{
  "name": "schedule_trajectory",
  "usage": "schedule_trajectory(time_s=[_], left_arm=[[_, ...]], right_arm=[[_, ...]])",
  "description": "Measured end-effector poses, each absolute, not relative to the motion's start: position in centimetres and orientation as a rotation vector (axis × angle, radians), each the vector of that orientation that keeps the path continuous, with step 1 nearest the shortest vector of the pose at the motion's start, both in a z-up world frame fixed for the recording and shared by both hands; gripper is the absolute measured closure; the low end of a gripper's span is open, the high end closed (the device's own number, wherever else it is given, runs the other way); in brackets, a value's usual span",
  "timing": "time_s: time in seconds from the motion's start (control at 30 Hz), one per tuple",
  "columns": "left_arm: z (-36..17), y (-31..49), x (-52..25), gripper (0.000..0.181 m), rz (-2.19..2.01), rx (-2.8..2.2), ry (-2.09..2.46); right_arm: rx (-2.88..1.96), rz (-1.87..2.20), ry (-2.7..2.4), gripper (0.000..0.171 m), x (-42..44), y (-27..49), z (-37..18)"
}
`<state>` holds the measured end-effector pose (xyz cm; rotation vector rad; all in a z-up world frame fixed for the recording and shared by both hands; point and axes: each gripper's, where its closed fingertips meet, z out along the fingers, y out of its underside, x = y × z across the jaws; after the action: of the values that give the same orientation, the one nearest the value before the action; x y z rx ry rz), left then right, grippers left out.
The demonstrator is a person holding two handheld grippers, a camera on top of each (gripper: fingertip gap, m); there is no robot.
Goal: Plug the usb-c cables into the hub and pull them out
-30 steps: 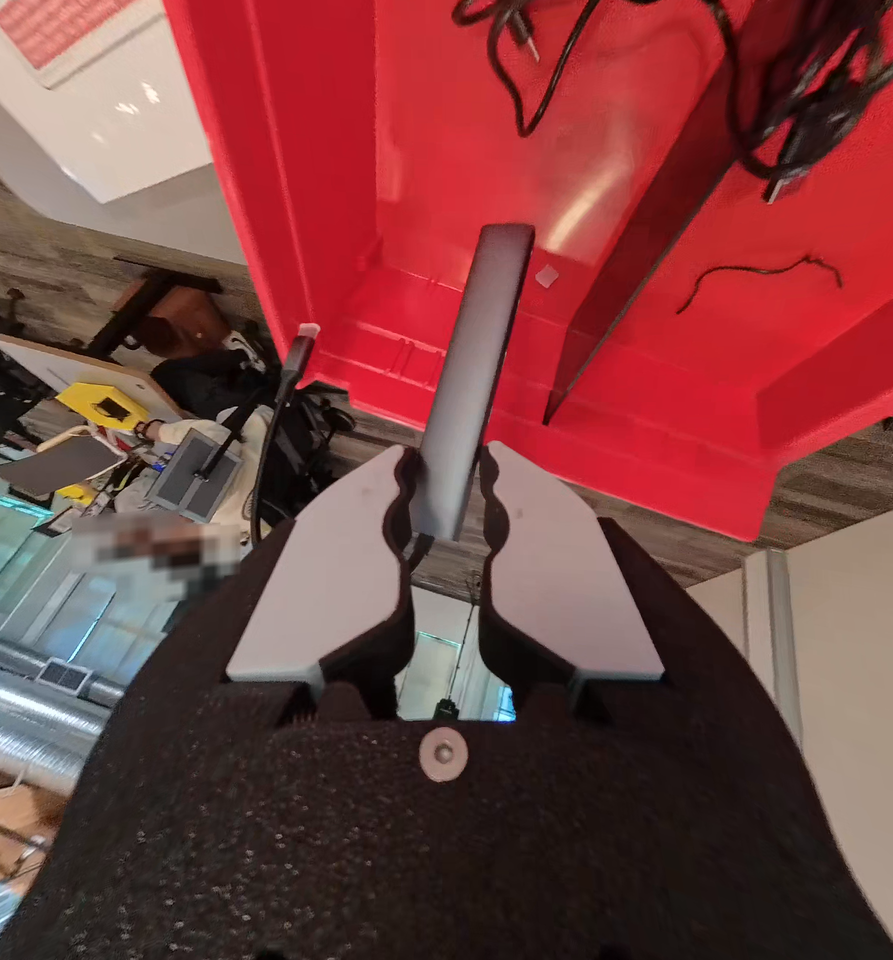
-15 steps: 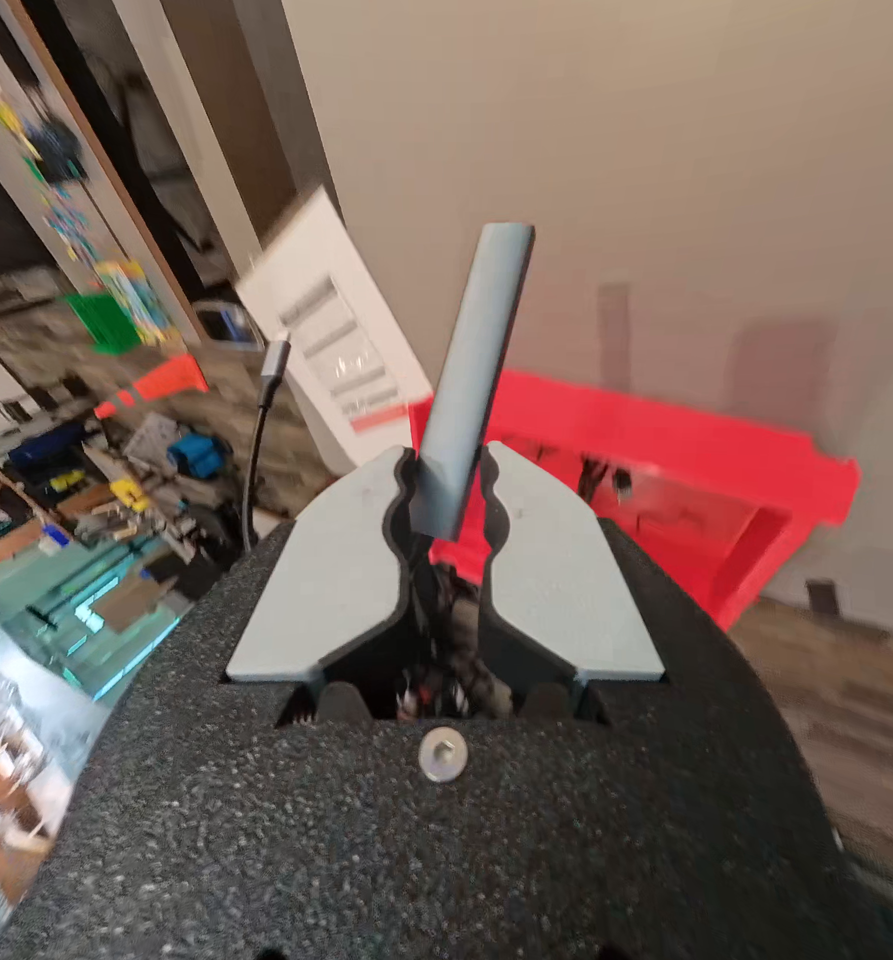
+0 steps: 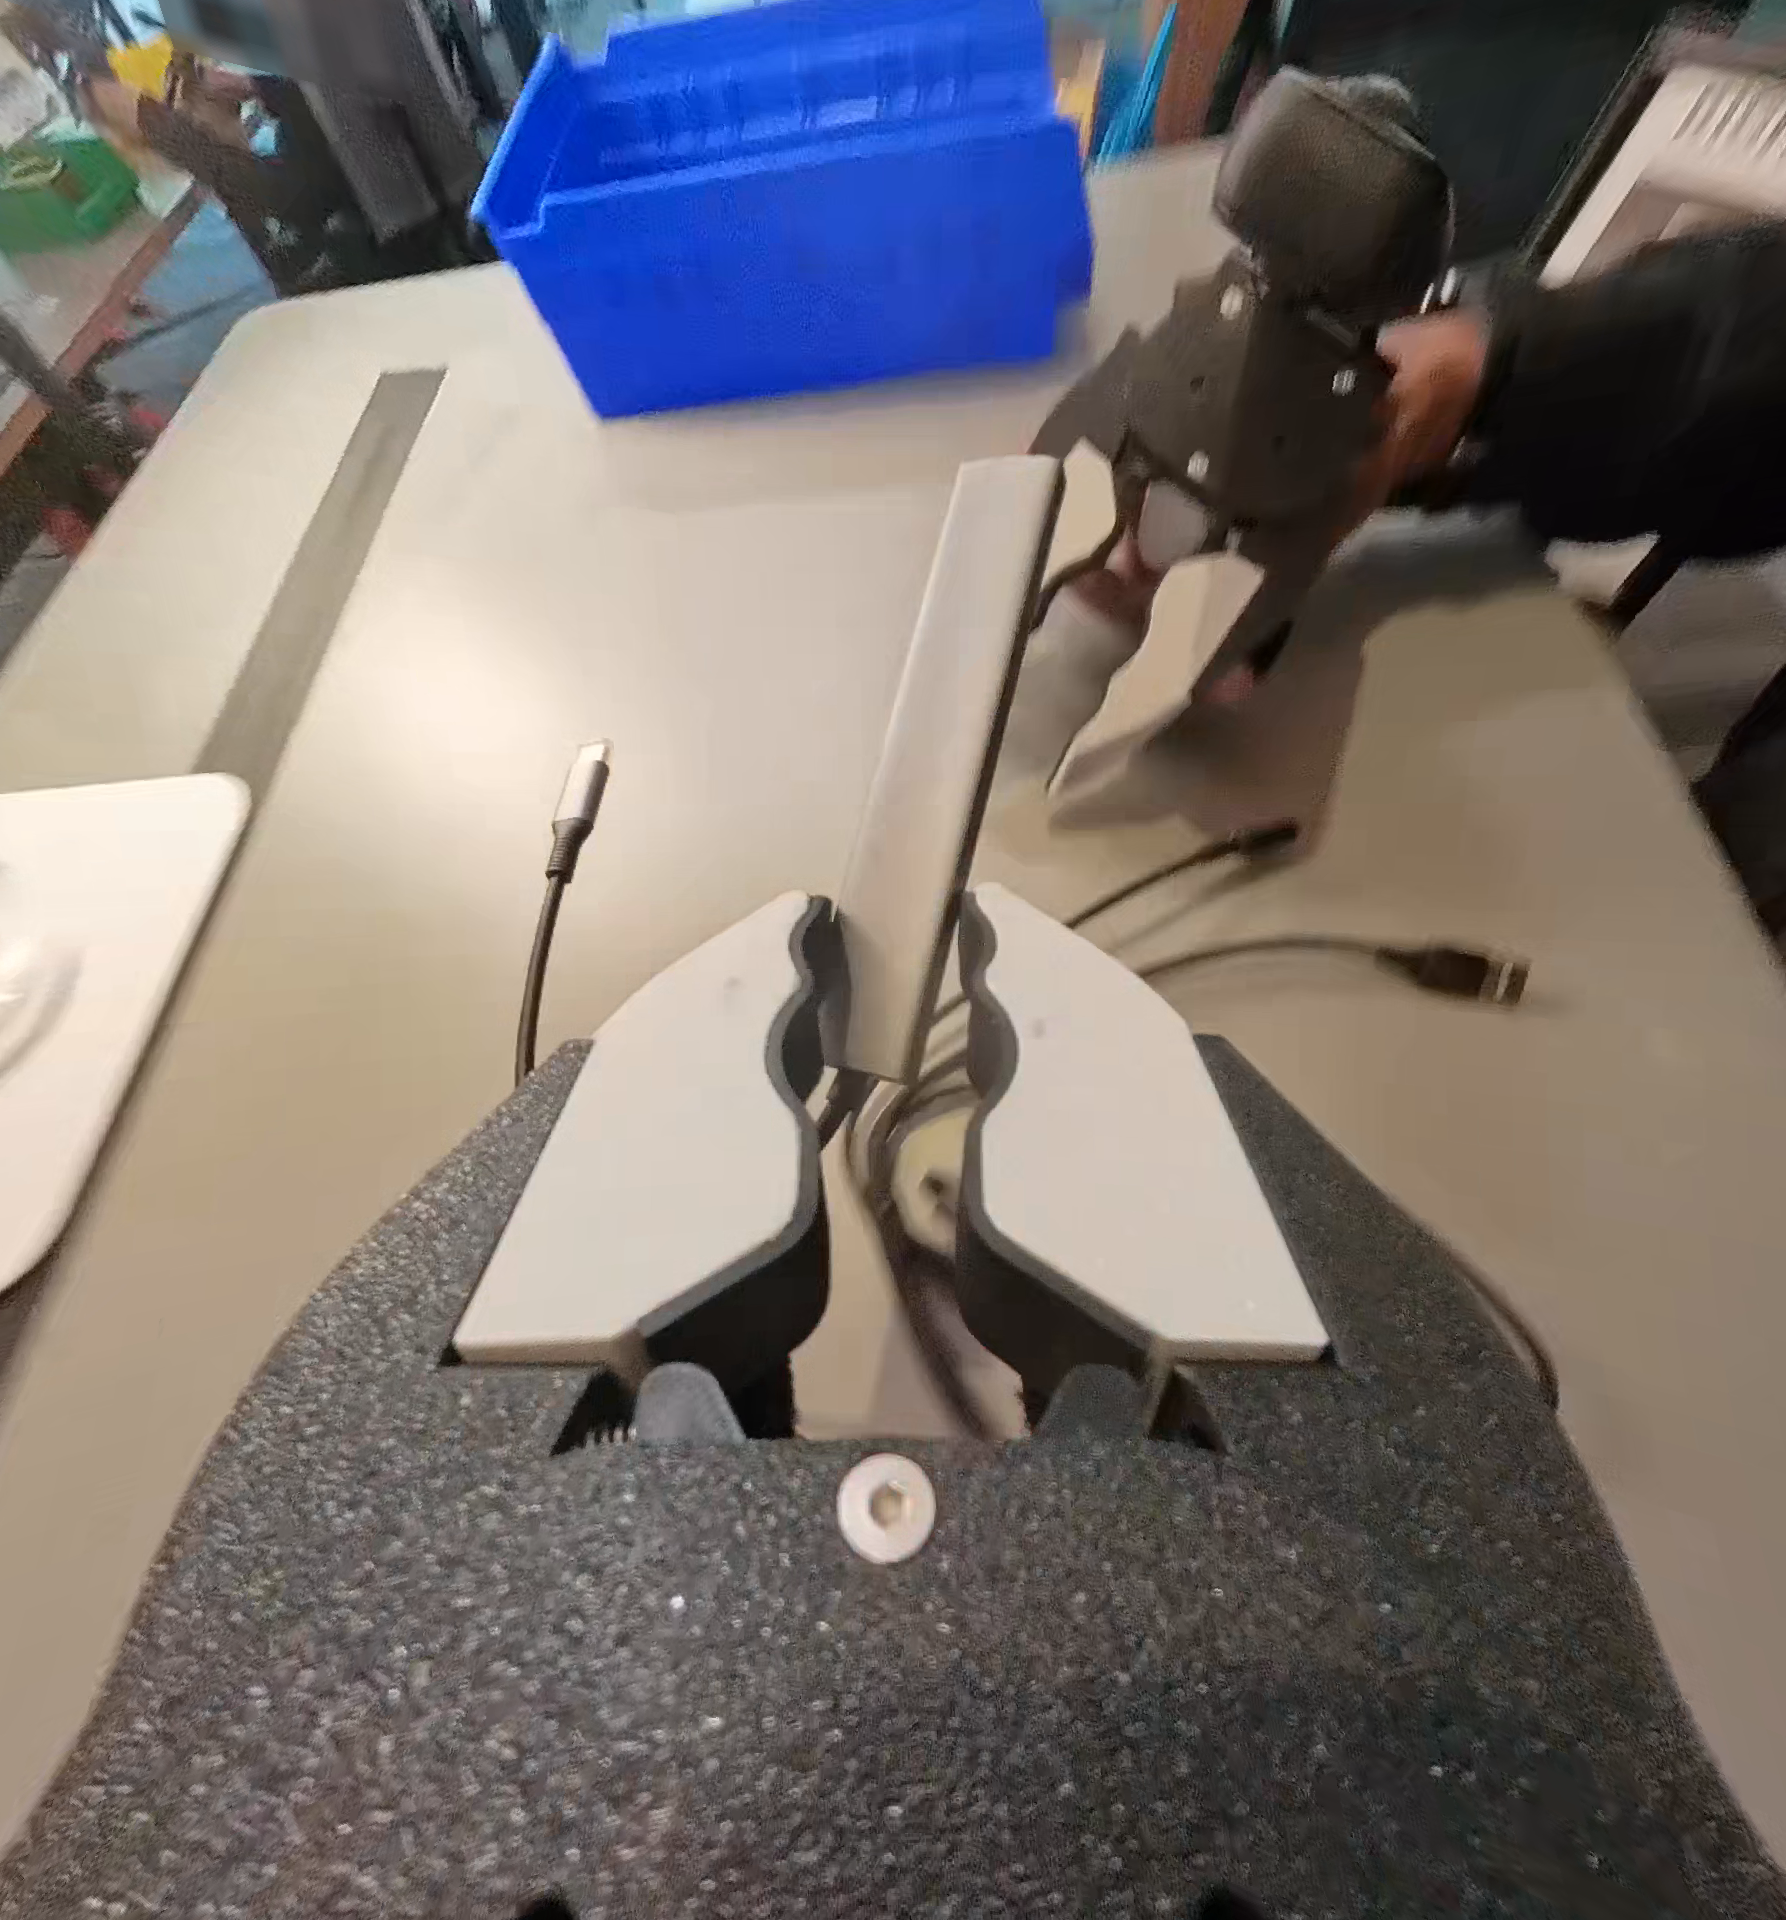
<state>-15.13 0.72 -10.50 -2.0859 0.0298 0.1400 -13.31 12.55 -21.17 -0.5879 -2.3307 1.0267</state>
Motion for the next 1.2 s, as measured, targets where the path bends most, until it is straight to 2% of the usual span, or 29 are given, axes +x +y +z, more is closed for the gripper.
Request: schedule_trajectory(time_s=[0.03, 0.37, 0.43, 0.5, 0.53, 0.67, 0.93, 1.07, 1.2], left_arm=[[-11.1, 1.9, -14.7, 0.158, 0.093, -2.035, 0.006], [-12.7, 7.9, -10.4, 0.158, -0.233, -1.832, -0.123], [-13.3, 8.5, -9.8, 0.159, -0.277, -1.839, -0.149], [-13.6, 8.9, -9.3, 0.159, -0.325, -1.833, -0.18], [-13.7, 9.1, -9.2, 0.16, -0.347, -1.823, -0.201], [-14.1, 9.2, -8.9, 0.165, -0.395, -1.808, -0.285], [-14.9, 10.0, -8.0, 0.167, -0.354, -1.84, -0.34], [-15.1, 10.6, -7.5, 0.169, -0.314, -1.884, -0.341], [-14.5, 11.1, -7.3, 0.175, -0.253, -1.901, -0.335]], right_arm=[[-0.597, 1.101, -2.321, 0.129, -12.8, 12.0, -20.6], [-0.77, 1.971, -2.015, 0.126, -11.7, 11.3, -13.3], [-0.713, 2.1, -1.98, 0.132, -11.1, 11.3, -12.3], [-0.641, 2.19, -1.947, 0.146, -10.6, 11.2, -11.5], [-0.612, 2.219, -1.933, 0.155, -10.3, 11.2, -11.2], [-0.532, 2.316, -1.896, 0.163, -9.9, 10.9, -10.4], [-0.477, 2.326, -1.991, 0.157, -9.4, 9.8, -10.8], [-0.418, 2.231, -2.089, 0.147, -8.9, 9.6, -11.6], [-0.397, 2.123, -2.164, 0.145, -8.8, 9.7, -12.4]])
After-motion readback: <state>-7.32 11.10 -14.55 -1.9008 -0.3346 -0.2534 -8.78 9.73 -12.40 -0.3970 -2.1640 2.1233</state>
